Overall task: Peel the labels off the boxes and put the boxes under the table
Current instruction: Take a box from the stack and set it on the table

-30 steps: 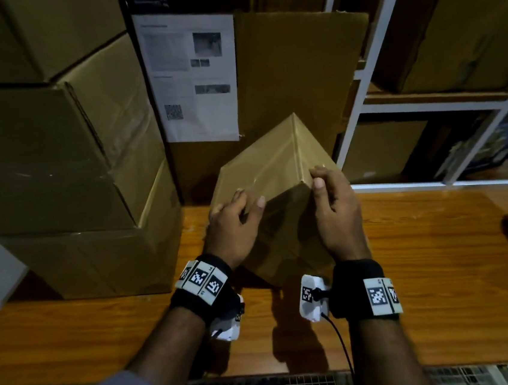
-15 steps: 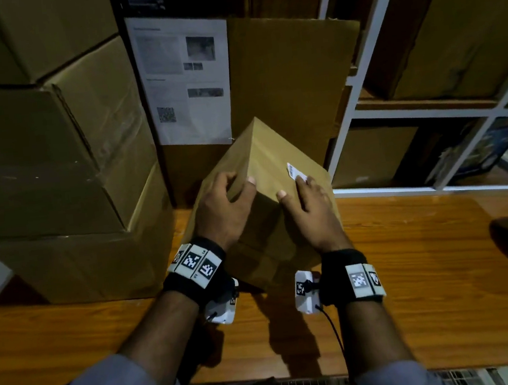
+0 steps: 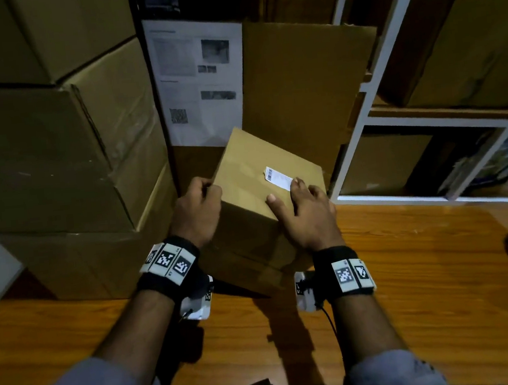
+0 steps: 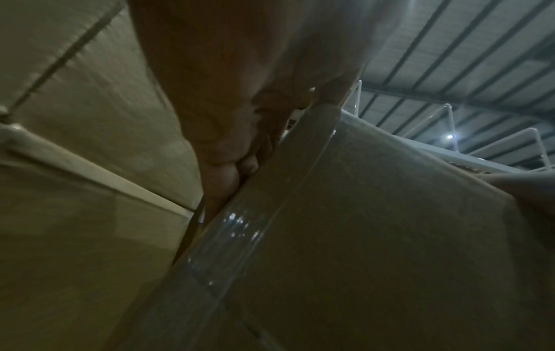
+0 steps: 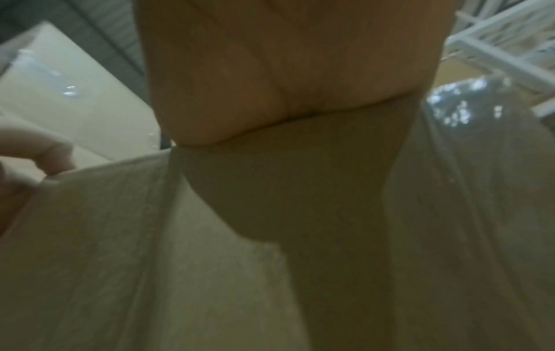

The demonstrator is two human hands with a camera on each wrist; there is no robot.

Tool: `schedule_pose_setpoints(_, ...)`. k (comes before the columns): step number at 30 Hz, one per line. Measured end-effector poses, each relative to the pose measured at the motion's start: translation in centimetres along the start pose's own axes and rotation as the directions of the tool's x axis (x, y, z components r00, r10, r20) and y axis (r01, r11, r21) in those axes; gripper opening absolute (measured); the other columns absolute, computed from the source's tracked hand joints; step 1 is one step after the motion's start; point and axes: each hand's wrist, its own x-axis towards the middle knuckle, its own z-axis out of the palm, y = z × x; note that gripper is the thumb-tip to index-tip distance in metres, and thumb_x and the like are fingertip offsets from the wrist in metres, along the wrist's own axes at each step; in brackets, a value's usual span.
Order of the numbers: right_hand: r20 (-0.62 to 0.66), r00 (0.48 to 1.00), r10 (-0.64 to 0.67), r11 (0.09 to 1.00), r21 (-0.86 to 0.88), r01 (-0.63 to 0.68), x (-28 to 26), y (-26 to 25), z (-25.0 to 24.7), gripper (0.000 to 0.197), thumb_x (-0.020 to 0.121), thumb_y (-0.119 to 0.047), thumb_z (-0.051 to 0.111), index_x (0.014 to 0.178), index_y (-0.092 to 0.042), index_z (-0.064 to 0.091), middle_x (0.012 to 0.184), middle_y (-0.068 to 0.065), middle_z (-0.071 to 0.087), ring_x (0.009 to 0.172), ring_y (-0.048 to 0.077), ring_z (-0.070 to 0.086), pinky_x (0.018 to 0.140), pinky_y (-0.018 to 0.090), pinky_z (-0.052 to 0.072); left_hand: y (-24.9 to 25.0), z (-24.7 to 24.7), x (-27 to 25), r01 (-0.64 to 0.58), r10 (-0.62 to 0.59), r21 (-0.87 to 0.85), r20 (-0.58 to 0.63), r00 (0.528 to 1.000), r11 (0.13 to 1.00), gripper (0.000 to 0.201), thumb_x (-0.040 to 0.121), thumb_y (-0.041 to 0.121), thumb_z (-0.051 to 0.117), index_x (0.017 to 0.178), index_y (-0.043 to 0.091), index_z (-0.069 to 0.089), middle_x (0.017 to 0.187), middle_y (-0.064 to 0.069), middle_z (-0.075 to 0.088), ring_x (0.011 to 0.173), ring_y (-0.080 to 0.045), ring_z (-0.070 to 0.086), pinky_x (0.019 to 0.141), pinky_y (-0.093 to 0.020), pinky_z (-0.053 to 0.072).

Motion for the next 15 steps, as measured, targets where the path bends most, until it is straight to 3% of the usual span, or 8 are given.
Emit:
schedule_pose_setpoints(3,-0.036,0.999,-0.028,0.999,-0.026,0.027,0.3,-0.3,0.2,0.096,0.095,-0.084,0.019,0.162,-0.018,0.035,0.169,0.002,0.032,0.154,0.032,0.025,0.123,0.054,0.022,-0.2,-0.7,0.0,0.011,-0.011,0.024,0.015,1.0,1.0,0.017,0.107,0.035,0.041,0.12,0.033,0.053,0.092,0.0,0.063,0.078,-0.018,0.058,0.063,-0.03,0.041)
schedule_pose_setpoints(7,-0.075,0.995,-0.063,0.997,-0.047,0.06,0.7,-0.8,0.2,0.083,0.097,-0.074,0.029,0.151,-0.017,0.052,0.162,0.001,0.045,0.149,0.031,0.035,0.118,0.052,0.029,-0.9,-1.2,-0.3,0.021,-0.022,0.03,0.031,0.999,0.999,0.023,0.105,0.04,0.038,0.123,0.034,0.051,0.089,-0.008,0.066,0.077,-0.03,0.062,0.064,-0.034,0.045)
schedule_pose_setpoints(11,-0.048,0.993,-0.104,0.99,-0.102,0.099,1.3,-1.4,-0.1,0.067,0.099,-0.067,0.04,0.142,-0.019,0.063,0.159,-0.002,0.049,0.148,0.028,0.038,0.117,0.05,0.031,-2.0,-1.7,-1.0,0.104,-0.106,0.078,0.018,0.994,0.991,0.022,0.108,0.035,0.038,0.127,0.033,0.047,0.087,-0.007,0.064,0.071,-0.024,0.058,0.06,-0.032,0.043)
schedule_pose_setpoints(14,-0.025,0.989,-0.146,0.985,-0.098,0.143,1.9,-0.8,-0.1,0.058,0.098,-0.064,0.052,0.139,-0.025,0.067,0.156,-0.008,0.053,0.148,0.022,0.039,0.119,0.046,0.032,-4.0,-1.7,-1.7,0.234,-0.233,0.005,0.098,0.967,0.972,0.037,0.105,0.037,0.046,0.142,0.033,0.042,0.108,-0.002,0.066,0.092,-0.023,0.063,0.079,-0.04,0.052)
schedule_pose_setpoints(15,-0.023,0.988,-0.15,0.985,-0.088,0.148,2.1,-0.4,-0.2,0.052,0.098,-0.061,0.056,0.137,-0.027,0.068,0.154,-0.01,0.054,0.147,0.021,0.039,0.119,0.046,0.032,-4.5,-1.7,-1.9,0.276,-0.273,-0.005,0.124,0.954,0.961,0.044,0.104,0.036,0.051,0.146,0.032,0.039,0.114,-0.002,0.065,0.095,-0.022,0.064,0.077,-0.039,0.051)
